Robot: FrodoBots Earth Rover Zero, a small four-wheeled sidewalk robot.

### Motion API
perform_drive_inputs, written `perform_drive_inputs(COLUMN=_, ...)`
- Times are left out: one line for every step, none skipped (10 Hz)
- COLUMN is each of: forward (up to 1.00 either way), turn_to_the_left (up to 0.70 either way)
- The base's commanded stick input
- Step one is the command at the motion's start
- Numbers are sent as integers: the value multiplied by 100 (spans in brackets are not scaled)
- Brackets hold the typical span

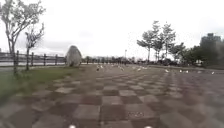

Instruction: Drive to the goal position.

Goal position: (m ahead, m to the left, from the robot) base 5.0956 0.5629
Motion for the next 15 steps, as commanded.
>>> perform_drive_inputs(forward=85, turn_to_the_left=2)
perform_drive_inputs(forward=85, turn_to_the_left=7)
perform_drive_inputs(forward=85, turn_to_the_left=14)
perform_drive_inputs(forward=85, turn_to_the_left=15)
perform_drive_inputs(forward=85, turn_to_the_left=5)
perform_drive_inputs(forward=85, turn_to_the_left=0)
perform_drive_inputs(forward=85, turn_to_the_left=0)
perform_drive_inputs(forward=85, turn_to_the_left=0)
perform_drive_inputs(forward=85, turn_to_the_left=0)
perform_drive_inputs(forward=85, turn_to_the_left=0)
perform_drive_inputs(forward=85, turn_to_the_left=0)
perform_drive_inputs(forward=85, turn_to_the_left=0)
perform_drive_inputs(forward=85, turn_to_the_left=0)
perform_drive_inputs(forward=85, turn_to_the_left=0)
perform_drive_inputs(forward=85, turn_to_the_left=0)
